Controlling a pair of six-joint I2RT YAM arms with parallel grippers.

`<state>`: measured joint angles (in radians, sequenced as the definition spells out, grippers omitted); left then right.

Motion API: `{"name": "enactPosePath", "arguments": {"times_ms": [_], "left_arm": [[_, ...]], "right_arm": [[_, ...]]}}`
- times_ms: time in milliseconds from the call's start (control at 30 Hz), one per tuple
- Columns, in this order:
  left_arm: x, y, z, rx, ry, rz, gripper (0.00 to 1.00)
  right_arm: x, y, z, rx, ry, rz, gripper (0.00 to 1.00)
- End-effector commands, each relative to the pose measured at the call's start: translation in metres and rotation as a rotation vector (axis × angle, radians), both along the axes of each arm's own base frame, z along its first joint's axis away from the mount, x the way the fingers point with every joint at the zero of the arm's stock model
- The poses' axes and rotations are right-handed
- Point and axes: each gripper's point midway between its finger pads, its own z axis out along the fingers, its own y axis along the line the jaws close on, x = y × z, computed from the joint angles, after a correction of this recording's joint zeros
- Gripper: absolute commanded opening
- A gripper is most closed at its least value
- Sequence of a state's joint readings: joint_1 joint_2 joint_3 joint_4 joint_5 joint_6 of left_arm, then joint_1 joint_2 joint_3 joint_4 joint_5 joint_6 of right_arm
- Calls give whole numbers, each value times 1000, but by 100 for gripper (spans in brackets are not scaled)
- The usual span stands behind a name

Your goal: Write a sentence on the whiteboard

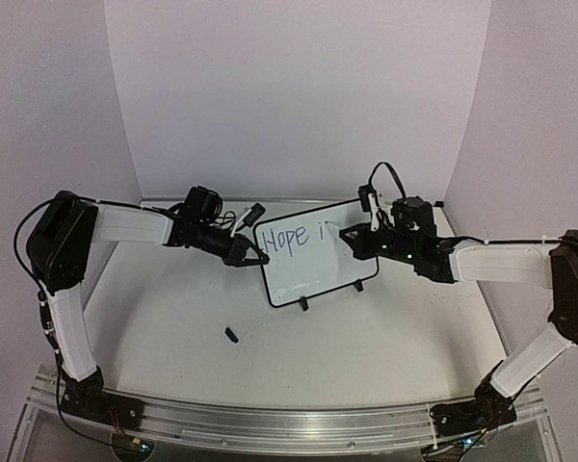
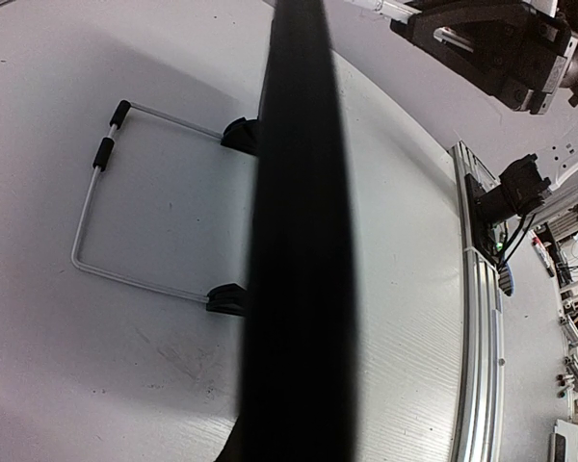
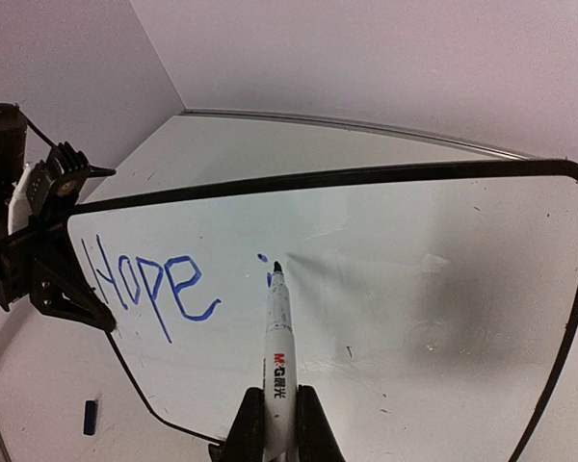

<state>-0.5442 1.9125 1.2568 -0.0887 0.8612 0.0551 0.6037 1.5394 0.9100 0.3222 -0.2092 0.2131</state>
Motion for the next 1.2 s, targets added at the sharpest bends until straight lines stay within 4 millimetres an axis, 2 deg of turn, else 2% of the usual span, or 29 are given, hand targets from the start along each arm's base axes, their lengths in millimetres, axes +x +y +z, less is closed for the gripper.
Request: {"name": "enactPosePath", "arguments": {"times_ms": [0, 433, 800, 933, 1167], "left_arm": [[-7, -6, -8, 24, 45, -21, 0], [-7, -6, -8, 24, 43, -22, 0], [-7, -7, -7, 23, 40, -22, 0], [-7, -7, -7, 22, 42, -23, 0], [-8, -7, -7, 23, 41, -24, 0]], "right_arm": [[3, -6, 4, 3, -22, -36, 0], [10, -2, -9, -19, 3, -37, 0], [-7, -14, -38, -32, 73, -51, 0], [-6, -12, -32, -24, 60, -48, 0], [-1, -5, -1, 32, -6, -32, 0]]}}
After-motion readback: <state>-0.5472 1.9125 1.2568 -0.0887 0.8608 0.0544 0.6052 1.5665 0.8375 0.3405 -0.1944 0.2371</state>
